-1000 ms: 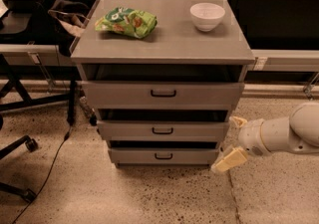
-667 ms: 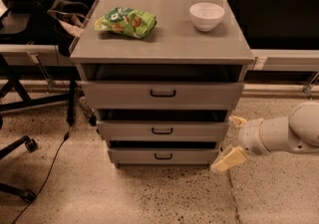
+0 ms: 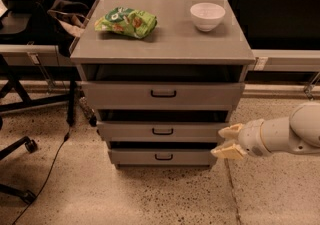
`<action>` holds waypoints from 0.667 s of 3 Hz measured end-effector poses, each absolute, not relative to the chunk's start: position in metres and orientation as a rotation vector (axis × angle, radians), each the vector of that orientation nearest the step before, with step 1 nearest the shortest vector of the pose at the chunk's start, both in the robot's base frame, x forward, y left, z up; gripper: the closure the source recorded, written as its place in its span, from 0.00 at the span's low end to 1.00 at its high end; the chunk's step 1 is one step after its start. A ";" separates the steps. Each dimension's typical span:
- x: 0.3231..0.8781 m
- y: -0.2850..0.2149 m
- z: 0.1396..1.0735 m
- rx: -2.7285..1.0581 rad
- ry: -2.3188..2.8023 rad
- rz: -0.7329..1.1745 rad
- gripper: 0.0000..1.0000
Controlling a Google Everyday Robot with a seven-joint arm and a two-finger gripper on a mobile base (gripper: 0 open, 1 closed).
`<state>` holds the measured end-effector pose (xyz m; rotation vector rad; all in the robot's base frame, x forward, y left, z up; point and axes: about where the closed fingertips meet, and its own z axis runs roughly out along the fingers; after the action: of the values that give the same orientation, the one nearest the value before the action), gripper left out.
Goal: Open middle drawer
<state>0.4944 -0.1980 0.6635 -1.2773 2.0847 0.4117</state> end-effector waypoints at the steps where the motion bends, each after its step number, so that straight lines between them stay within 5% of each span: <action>1: 0.504 -0.202 0.645 -1.201 2.097 0.375 0.73; 2: 0.522 -0.205 0.597 -1.066 2.171 0.267 1.00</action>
Offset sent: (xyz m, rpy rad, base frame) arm 0.0655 -0.0256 -0.0939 -0.0546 -0.1303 -0.3917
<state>0.5221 -0.2054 0.5968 -1.0658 2.1706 0.2675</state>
